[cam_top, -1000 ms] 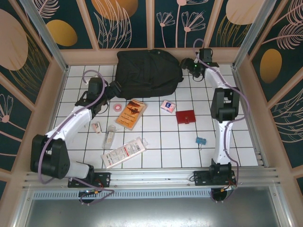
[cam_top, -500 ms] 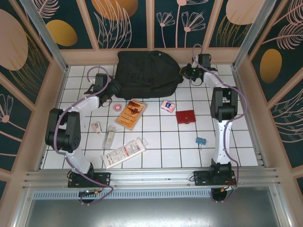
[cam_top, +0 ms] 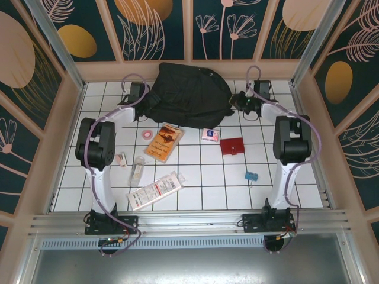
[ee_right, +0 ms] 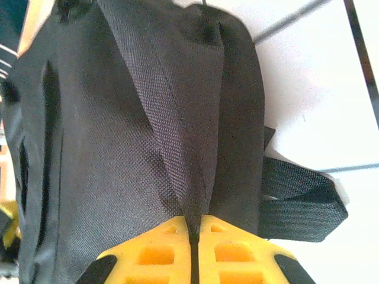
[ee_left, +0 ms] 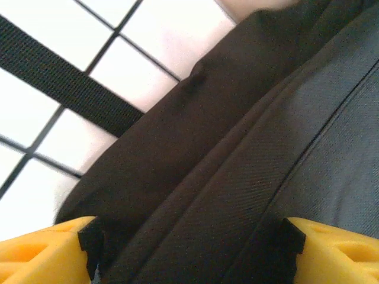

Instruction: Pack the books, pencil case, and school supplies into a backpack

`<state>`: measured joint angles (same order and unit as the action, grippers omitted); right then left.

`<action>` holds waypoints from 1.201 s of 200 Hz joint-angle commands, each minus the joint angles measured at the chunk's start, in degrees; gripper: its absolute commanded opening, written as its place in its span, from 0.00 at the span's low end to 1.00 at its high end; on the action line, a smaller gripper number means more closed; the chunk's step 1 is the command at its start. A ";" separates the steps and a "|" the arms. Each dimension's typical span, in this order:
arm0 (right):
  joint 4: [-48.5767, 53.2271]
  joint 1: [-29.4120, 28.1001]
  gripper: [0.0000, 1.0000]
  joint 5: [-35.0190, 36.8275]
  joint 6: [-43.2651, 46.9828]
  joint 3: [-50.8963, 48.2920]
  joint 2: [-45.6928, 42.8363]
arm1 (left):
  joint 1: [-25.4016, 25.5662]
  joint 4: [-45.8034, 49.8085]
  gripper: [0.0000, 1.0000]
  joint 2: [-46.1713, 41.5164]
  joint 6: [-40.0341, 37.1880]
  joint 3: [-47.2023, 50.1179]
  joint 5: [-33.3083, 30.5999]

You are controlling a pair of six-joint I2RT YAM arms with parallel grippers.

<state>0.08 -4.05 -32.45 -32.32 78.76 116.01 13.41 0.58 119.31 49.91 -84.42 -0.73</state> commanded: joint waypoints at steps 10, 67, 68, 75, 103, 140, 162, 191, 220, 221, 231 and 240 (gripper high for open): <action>-5.35 -3.64 0.11 0.82 -2.08 -13.55 -9.65 | 3.52 0.30 0.80 7.70 -3.81 -12.45 4.15; -14.14 -15.65 0.24 5.01 -11.00 -29.88 -22.92 | 6.19 6.71 0.85 13.60 -9.20 -27.63 6.42; -14.23 -15.95 0.25 5.11 -11.23 -29.93 -22.97 | 6.19 6.76 0.85 13.37 -9.34 -27.63 6.17; -15.23 -18.77 0.27 5.81 -12.40 -29.92 -23.14 | 6.14 7.14 0.86 12.07 -10.08 -27.39 4.51; -12.95 -26.96 0.39 7.86 -13.18 -23.93 -20.03 | 5.31 11.12 0.88 6.73 -11.56 -26.98 -0.09; 2.96 -27.61 0.78 14.26 -4.89 -20.55 -29.13 | 4.76 16.18 0.90 -1.24 -14.94 -24.83 -2.91; 9.00 -23.47 0.86 15.25 0.21 -19.85 -35.82 | 4.87 17.53 0.90 -5.05 -15.39 -22.67 0.54; 12.08 -15.70 0.84 16.14 0.41 -16.75 -36.56 | 7.03 18.20 0.89 -6.43 -16.56 -21.88 5.07; 10.06 -6.92 0.77 13.46 -2.92 -14.72 -32.00 | 11.21 23.55 0.84 -0.69 -19.87 -31.07 9.63; 10.04 -6.66 0.77 13.37 -3.06 -14.57 -31.73 | 11.38 23.75 0.84 -0.41 -19.95 -31.24 9.75; 9.16 -4.36 0.75 11.44 -4.46 -13.63 -29.56 | 12.97 25.50 0.80 2.39 -20.98 -35.23 10.59; 7.82 -2.86 0.73 8.82 -5.30 -12.59 -27.50 | 14.36 27.57 0.77 5.41 -21.34 -39.21 11.35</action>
<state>7.81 -10.41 -18.61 -35.27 63.57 83.42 23.92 20.75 117.93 32.08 -116.05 5.91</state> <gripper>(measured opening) 0.749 0.799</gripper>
